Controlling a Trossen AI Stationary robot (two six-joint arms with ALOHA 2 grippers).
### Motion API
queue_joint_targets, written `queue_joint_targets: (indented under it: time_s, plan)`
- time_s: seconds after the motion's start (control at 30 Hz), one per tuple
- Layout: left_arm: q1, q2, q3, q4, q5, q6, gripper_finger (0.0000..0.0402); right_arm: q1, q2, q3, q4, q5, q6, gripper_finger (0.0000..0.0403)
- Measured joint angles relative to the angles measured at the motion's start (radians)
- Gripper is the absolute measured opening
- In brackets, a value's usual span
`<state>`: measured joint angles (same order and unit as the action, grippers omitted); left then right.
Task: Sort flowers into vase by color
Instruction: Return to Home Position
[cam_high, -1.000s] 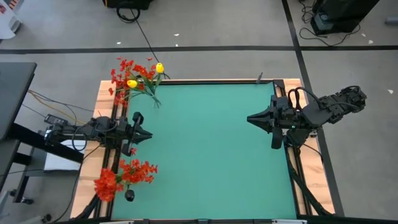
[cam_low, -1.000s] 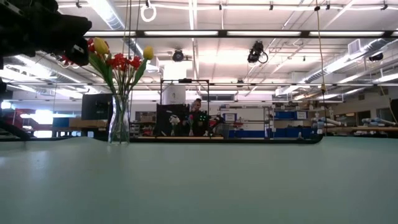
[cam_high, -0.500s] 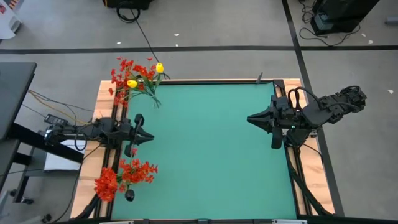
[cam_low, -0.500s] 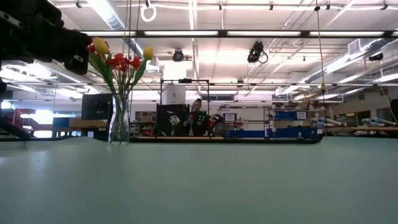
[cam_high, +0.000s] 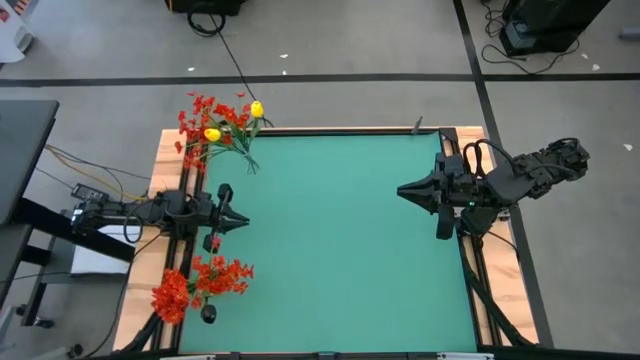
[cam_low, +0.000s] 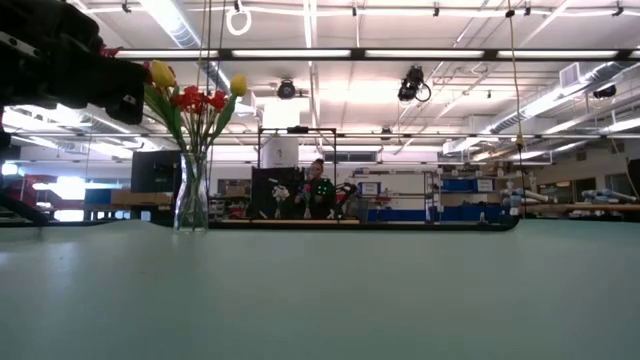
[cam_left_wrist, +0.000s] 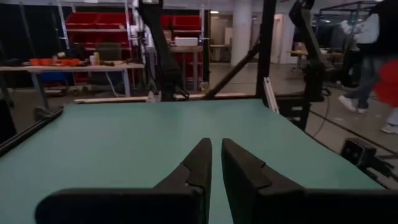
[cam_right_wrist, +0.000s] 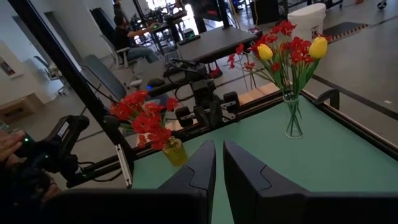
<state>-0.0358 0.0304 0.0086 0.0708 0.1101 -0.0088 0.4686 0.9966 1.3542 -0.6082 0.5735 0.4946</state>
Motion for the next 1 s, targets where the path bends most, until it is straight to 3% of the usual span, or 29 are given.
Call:
queue_joint_targets:
  time_s: [0.7, 0.83, 1.0]
  plan:
    - [0.015, 0.001, -0.001, -0.002, -0.006, -0.006, 0.004, 0.0, 0.0, 0.0, 0.003, 0.0, 0.0, 0.0042]
    - [0.018, 0.007, -0.001, 0.006, -0.281, -0.041, 0.0041, 0.0, 0.0, 0.0, 0.013, 0.022, 0.001, 0.0042]
    - [0.017, 0.009, -0.001, 0.008, -0.343, -0.025, 0.0041, -0.015, 0.009, 0.0, 0.127, 0.09, 0.0, 0.0042]
